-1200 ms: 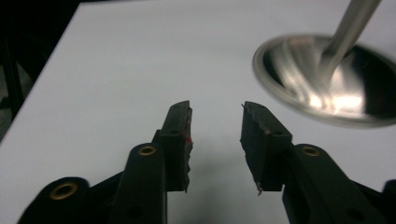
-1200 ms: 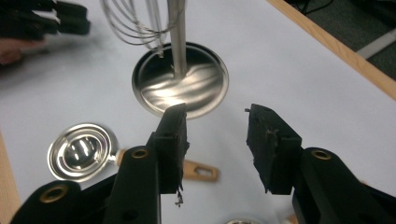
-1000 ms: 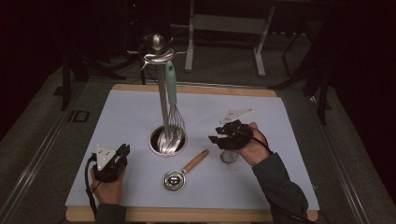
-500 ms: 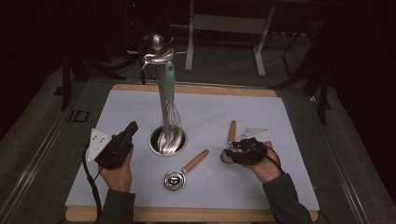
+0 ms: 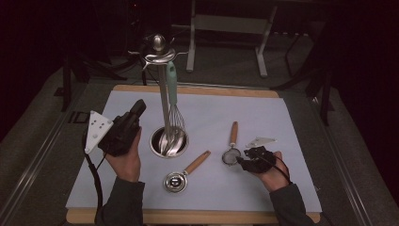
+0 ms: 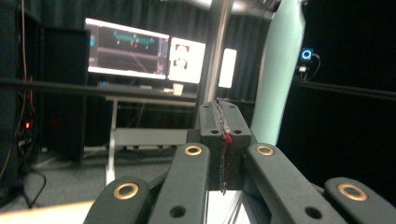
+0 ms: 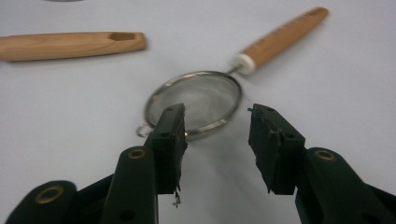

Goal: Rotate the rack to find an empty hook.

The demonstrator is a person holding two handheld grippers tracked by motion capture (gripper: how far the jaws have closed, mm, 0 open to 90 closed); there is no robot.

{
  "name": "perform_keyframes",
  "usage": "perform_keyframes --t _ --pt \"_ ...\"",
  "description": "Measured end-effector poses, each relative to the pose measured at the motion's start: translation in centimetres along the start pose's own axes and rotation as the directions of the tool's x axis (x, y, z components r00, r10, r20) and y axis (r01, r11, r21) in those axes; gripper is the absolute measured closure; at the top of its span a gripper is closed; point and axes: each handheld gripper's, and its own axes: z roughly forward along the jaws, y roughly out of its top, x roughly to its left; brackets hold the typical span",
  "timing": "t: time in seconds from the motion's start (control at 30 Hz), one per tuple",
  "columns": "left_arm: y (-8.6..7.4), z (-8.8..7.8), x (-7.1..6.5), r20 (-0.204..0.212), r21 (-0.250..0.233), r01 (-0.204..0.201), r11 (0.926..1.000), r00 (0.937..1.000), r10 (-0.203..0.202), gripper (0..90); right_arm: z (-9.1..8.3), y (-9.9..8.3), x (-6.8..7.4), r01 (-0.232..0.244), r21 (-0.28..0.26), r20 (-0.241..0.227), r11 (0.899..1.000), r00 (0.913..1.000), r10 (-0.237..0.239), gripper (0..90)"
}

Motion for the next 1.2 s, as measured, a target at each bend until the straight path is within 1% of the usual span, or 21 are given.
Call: perform_keyframes --t 0.07,0.23,0.33,0.37,0.4,0.47,0.67,0.73,0.83,0.93,1.1,1.2 --pt "0.8 0.5 -0.2 0.004 -0.014 -0.010 0.9999 0.9999 0.011 89.7 -0.1 -0.2 -0.3 -0.016 -0.001 0.013 1.000 0.9998 0.016 53.5" --pt "2.5 1.5 -0.8 0.020 -0.041 -0.042 0.9983 0.9989 0.043 89.7 -0.1 -0.6 -0.6 -0.031 0.003 0.007 1.000 0.9995 0.031 53.2" --pt "3.3 2.0 -1.2 0.029 -0.052 -0.054 0.9972 0.9980 0.056 89.7 0.0 -0.8 -0.7 -0.036 0.002 0.007 0.999 0.9993 0.036 53.3" --pt "3.3 2.0 -1.2 0.029 -0.052 -0.054 0.9972 0.9980 0.056 89.7 0.0 -0.8 -0.7 -0.036 0.002 0.007 0.999 0.9993 0.036 53.3" --pt "3.7 2.2 -1.4 0.036 -0.061 -0.051 0.9969 0.9979 0.053 89.7 0.0 -0.9 -0.7 -0.041 0.001 0.004 0.999 0.9992 0.041 53.5" --pt "4.0 2.3 -1.6 0.042 -0.071 -0.040 0.9967 0.9982 0.043 89.6 0.1 -1.1 -0.9 -0.056 0.000 -0.005 0.998 0.9984 0.056 53.5" --pt "4.6 2.9 -1.9 0.047 -0.083 -0.036 0.9959 0.9981 0.040 89.7 0.1 -1.4 -1.1 -0.077 0.000 -0.006 0.997 0.9970 0.077 53.3" --pt "4.8 3.0 -1.9 0.039 -0.086 -0.044 0.9953 0.9981 0.047 89.7 0.0 -1.5 -1.2 -0.082 -0.003 -0.007 0.997 0.9966 0.082 53.3" --pt "4.9 3.2 -1.8 0.034 -0.089 -0.038 0.9953 0.9986 0.041 89.7 -0.1 -1.6 -1.4 -0.091 -0.005 -0.011 0.996 0.9958 0.091 53.2" --pt "5.0 3.3 -1.6 0.026 -0.086 -0.052 0.9950 0.9982 0.054 89.6 -0.2 -1.6 -1.5 -0.098 -0.005 -0.015 0.995 0.9951 0.098 53.2" --pt "5.2 3.5 -1.2 0.015 -0.082 -0.055 0.9951 0.9983 0.057 89.7 -0.2 -1.6 -1.4 -0.099 -0.009 -0.019 0.995 0.9949 0.099 53.3" --pt "5.3 3.5 -1.3 0.004 -0.078 -0.074 0.9942 0.9972 0.075 89.7 -0.1 -1.6 -1.4 -0.098 -0.006 -0.020 0.995 0.9950 0.098 53.3"
